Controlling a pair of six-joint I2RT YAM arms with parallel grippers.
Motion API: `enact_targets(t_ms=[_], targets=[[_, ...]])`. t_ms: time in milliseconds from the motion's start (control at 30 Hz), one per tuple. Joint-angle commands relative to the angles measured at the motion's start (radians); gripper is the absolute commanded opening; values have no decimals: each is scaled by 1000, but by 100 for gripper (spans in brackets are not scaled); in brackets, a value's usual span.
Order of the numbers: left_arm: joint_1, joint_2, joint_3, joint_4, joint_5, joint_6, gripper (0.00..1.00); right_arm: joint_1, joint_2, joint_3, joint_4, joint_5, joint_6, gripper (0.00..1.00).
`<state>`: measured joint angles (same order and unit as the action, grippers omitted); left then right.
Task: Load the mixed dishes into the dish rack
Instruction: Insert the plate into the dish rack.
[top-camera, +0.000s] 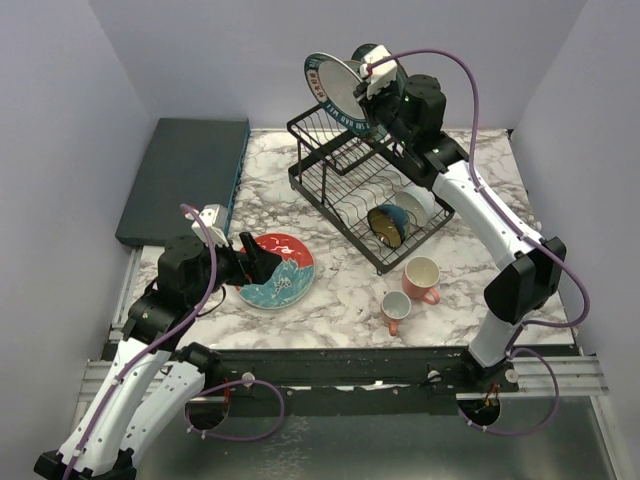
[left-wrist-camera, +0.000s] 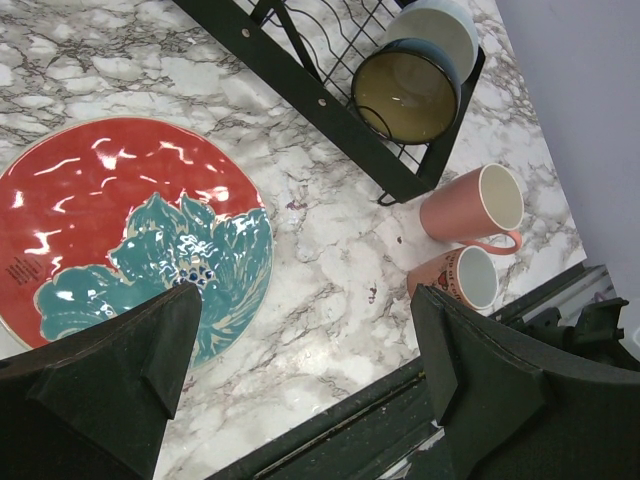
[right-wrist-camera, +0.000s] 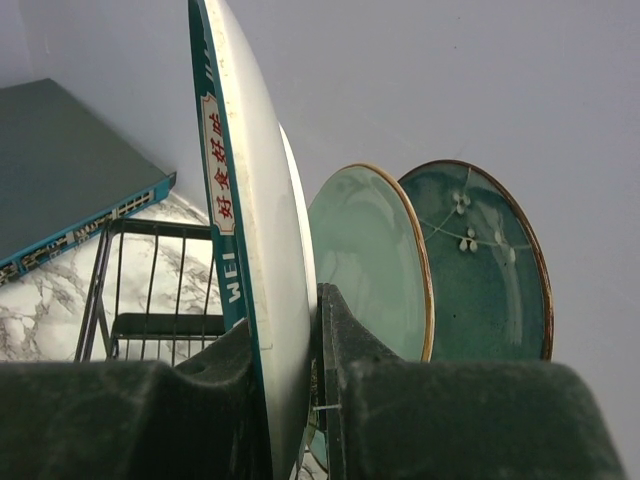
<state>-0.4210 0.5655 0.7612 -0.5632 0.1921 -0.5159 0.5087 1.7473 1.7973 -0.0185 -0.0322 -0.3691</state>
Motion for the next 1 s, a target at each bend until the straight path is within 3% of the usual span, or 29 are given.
enact_targets(t_ms=[0, 967], targets=[[-1, -6, -5, 18, -16, 14, 94, -10, 25, 52, 96, -9, 17, 0], [-1, 5, -5, 17, -28, 15, 94, -35, 125, 96, 110, -51, 53, 0]])
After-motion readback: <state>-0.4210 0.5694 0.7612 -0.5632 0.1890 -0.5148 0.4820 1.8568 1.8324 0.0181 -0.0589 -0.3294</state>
